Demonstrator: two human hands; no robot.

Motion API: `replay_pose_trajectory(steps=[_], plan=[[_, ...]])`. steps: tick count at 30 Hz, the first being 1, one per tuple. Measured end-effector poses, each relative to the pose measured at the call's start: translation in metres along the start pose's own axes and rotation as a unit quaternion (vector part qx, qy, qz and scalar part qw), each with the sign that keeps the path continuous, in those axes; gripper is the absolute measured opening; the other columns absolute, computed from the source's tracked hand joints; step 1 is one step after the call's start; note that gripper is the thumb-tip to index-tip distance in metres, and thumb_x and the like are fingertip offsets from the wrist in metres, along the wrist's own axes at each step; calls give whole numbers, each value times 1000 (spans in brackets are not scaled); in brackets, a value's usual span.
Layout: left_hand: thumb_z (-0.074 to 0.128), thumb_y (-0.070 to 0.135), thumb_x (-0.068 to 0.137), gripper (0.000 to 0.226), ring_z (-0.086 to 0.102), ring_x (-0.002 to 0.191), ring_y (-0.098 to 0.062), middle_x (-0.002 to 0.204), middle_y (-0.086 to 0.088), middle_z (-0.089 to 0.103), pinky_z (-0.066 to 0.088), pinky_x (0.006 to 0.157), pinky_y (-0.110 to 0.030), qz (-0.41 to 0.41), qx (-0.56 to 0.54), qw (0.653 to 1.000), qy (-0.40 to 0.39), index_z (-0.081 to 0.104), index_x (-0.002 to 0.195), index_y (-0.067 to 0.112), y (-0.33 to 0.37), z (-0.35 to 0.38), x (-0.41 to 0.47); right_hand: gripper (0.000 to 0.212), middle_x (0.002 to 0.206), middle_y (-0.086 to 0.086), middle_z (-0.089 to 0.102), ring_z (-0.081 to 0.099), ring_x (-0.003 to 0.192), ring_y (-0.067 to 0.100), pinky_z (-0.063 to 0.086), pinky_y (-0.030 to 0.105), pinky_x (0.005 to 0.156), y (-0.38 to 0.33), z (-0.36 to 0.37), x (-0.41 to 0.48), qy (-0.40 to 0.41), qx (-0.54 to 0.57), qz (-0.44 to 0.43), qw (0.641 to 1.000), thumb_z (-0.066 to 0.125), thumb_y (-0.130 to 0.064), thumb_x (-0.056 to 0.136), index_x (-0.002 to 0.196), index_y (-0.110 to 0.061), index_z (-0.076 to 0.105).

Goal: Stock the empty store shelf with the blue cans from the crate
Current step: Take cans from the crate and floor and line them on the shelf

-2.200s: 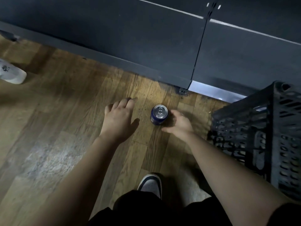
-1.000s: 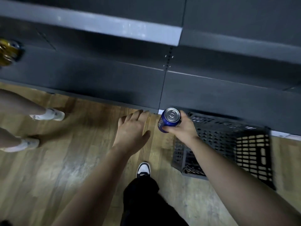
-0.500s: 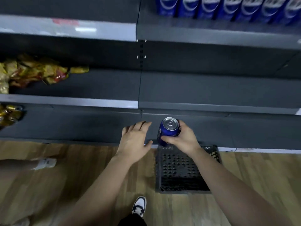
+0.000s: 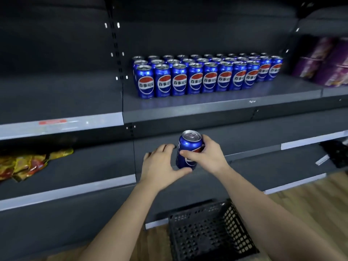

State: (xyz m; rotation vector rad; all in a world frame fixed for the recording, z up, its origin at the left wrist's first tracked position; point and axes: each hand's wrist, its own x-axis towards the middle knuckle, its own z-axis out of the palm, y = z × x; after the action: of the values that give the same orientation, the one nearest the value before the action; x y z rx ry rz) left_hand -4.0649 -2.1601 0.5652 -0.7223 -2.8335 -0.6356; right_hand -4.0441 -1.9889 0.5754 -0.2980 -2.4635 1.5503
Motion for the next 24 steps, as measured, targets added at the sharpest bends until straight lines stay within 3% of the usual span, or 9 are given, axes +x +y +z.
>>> replay_pose_trajectory(steps=[4,7,10,13,16,19,24], plan=[[68,74,58,68,59,97,-16,107,8,62,48,80,-35,-33,-101,994,32,52,103,25,20,-8,25,50,90,-9,72,67,80,-1,52,17,71,-19,-14,10,34,2,-8,999,89,-38,61,101,-21,64],[72,64,58,53,61,83,-16,88,7,66,50,70,-36,-22,-162,983,88,56,85,22,27,-10,39,49,90,-9,72,66,79,-1,49,13,67,-27,-23,13,54,18,-10,998,88,-39,62,101,-22,64],[73,58,57,47,60,74,-14,80,6,65,48,66,-33,2,-177,978,108,55,77,20,33,-15,48,52,94,-7,73,68,86,4,55,24,78,-31,-32,16,46,49,-7,998,87,-41,63,105,-22,63],[75,57,57,45,61,71,-9,76,8,66,49,65,-31,9,-203,973,106,59,77,20,35,-17,58,46,95,-6,74,69,89,11,56,37,88,-32,-44,17,18,76,-16,997,84,-42,67,104,-22,64],[77,56,57,44,62,70,1,76,13,69,52,68,-26,15,-246,964,97,66,83,23,39,-17,67,32,96,-5,74,68,89,8,55,30,84,-31,-58,16,1,110,-37,993,79,-29,79,107,-20,65],[80,50,58,41,61,72,6,78,16,68,52,69,-22,29,-268,960,75,67,89,25,47,-18,76,42,101,-3,74,69,93,9,53,22,76,-27,-72,19,-17,146,-48,988,77,-26,77,114,-16,62],[85,40,60,45,65,79,2,86,13,71,54,76,-25,51,-307,950,32,69,97,21,65,-7,93,55,110,7,71,68,104,25,56,39,90,-5,-104,39,-52,180,-48,981,81,-23,69,117,-9,57]])
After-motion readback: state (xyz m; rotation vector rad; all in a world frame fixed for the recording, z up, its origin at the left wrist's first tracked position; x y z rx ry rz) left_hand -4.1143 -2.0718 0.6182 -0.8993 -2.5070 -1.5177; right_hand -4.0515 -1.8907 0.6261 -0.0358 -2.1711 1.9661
